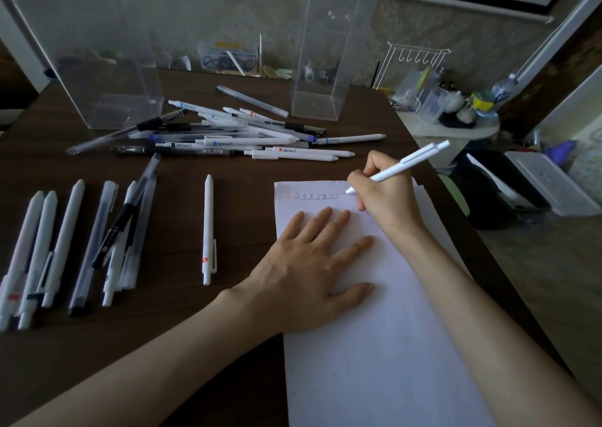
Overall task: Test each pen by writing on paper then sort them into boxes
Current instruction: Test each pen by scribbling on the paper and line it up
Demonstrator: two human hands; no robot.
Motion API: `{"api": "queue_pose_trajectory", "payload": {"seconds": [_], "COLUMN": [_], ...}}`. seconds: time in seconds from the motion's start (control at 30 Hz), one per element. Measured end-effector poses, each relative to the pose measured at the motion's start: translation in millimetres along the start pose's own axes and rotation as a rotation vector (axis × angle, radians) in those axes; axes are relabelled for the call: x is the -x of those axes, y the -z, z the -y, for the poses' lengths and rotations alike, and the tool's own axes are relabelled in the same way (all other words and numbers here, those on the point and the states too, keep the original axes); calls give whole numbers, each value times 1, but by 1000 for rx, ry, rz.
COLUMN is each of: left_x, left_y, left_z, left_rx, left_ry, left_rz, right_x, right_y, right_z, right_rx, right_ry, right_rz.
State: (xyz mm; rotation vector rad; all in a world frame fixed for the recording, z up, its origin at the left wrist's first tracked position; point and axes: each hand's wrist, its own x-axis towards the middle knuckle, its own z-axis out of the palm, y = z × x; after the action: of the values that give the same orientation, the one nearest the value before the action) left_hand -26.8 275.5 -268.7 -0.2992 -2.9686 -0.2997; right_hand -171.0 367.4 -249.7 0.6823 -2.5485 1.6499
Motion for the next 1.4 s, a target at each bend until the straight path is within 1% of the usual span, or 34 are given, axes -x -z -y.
{"api": "queue_pose_trajectory", "payload": {"seconds": [0.13, 0.5, 0.83, 1.03, 1.13, 1.2, 1.23, 1.3, 1.37, 1.4], "left_x": [0, 0, 0, 0, 0, -2, -3, -3, -3, -3], "left_y": [-1, 2, 3, 1, 3, 7, 10, 17, 21, 22], "left_z": [0, -1, 0, 1, 0, -1, -1, 2, 5, 5], "left_rx": [-25, 28, 54, 44, 56, 116, 192, 406, 573, 625], "left_ry": [-4, 4, -3, -6, 0, 14, 41, 150, 249, 277], "left_rz": [-10, 14, 45, 33, 41, 11, -46, -173, -231, -239], "right_x": [1, 1, 3, 1, 3, 4, 3, 2, 1, 2], "right_y": [1, 2, 3, 1, 3, 3, 3, 3, 3, 4], "right_z": [1, 3, 3, -1, -1, 0, -1, -3, -3, -2], "right_rx": [9, 1, -37, 61, -14, -110, -113, -32, 13, -3], "right_ry": [2, -14, -22, 20, 25, 40, 53, 95, 126, 118], "right_rz": [25, 10, 49, 15, 26, 48, 60, 94, 142, 165]}}
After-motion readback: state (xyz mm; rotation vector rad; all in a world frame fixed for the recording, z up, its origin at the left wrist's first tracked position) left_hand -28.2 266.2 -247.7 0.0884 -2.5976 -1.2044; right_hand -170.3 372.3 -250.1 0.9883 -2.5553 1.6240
